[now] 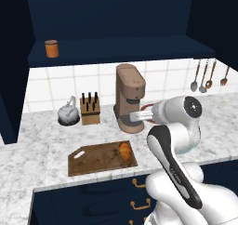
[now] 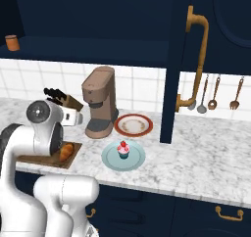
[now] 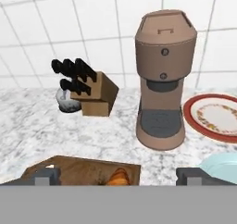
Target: From the different types of pastries on the counter, select a croissant and place it on the cutting board. Then retrieve a jar of jam from the cabinet and place it alongside the croissant on the cutting board.
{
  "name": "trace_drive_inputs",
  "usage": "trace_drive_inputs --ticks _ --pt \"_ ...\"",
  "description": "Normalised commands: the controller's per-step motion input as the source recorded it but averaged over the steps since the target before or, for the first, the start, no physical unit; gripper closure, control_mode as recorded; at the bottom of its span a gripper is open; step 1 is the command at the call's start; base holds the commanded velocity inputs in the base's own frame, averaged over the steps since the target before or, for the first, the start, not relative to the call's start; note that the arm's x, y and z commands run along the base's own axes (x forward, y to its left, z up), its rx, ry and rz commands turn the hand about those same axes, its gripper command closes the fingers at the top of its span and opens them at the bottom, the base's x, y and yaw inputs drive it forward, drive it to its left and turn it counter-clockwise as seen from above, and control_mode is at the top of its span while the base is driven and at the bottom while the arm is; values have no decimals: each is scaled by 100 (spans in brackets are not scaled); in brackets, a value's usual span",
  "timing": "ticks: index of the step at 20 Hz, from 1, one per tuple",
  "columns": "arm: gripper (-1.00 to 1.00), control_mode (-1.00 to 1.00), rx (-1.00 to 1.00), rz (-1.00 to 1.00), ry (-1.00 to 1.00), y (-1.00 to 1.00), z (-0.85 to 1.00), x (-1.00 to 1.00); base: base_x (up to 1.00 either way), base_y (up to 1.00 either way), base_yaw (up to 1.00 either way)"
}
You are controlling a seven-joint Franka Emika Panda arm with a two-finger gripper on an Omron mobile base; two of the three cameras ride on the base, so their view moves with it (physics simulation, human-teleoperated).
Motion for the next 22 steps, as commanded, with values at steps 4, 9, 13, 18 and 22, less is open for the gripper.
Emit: trace_drive_inputs --ticks 4,9,13,18,22 --pt "-100 -100 5 1 -26 0 100 -71 0 0 0" --pt "-100 -100 3 5 -12 0 100 -46 0 0 0" --pt "-100 -100 3 12 -1 0 100 -24 0 0 0" --pt "-100 -100 0 17 0 4 98 0 0 0 0" --pt "-100 -100 -8 17 0 65 37 -1 0 0 0"
